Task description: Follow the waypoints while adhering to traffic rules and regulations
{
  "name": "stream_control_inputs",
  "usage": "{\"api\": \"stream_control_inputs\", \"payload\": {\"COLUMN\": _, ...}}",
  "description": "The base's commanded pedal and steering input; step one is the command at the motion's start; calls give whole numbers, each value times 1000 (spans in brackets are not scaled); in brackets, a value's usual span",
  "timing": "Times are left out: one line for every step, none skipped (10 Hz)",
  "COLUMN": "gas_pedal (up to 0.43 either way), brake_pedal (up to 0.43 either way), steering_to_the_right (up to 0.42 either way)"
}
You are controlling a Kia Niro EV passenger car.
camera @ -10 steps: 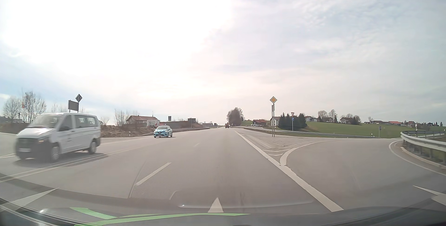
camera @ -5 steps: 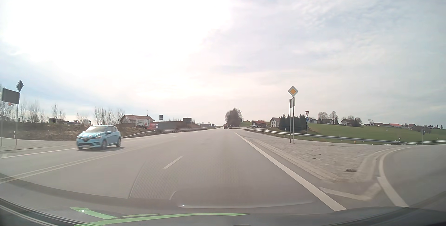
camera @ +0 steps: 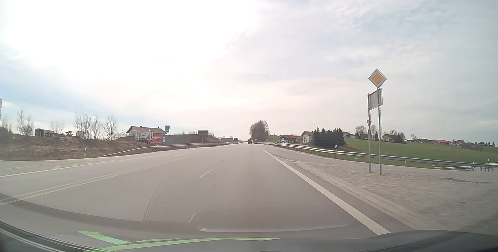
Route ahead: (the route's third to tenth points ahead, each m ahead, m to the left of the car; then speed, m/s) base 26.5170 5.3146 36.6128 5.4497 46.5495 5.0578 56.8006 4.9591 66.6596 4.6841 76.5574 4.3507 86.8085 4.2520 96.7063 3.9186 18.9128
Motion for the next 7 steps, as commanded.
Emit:
{"api": "stream_control_inputs", "payload": {"gas_pedal": 311, "brake_pedal": 0, "steering_to_the_right": 5}}
{"api": "stream_control_inputs", "payload": {"gas_pedal": 311, "brake_pedal": 0, "steering_to_the_right": 5}}
{"api": "stream_control_inputs", "payload": {"gas_pedal": 311, "brake_pedal": 0, "steering_to_the_right": 5}}
{"api": "stream_control_inputs", "payload": {"gas_pedal": 311, "brake_pedal": 0, "steering_to_the_right": 4}}
{"api": "stream_control_inputs", "payload": {"gas_pedal": 311, "brake_pedal": 0, "steering_to_the_right": 4}}
{"api": "stream_control_inputs", "payload": {"gas_pedal": 311, "brake_pedal": 0, "steering_to_the_right": 4}}
{"api": "stream_control_inputs", "payload": {"gas_pedal": 311, "brake_pedal": 0, "steering_to_the_right": 4}}
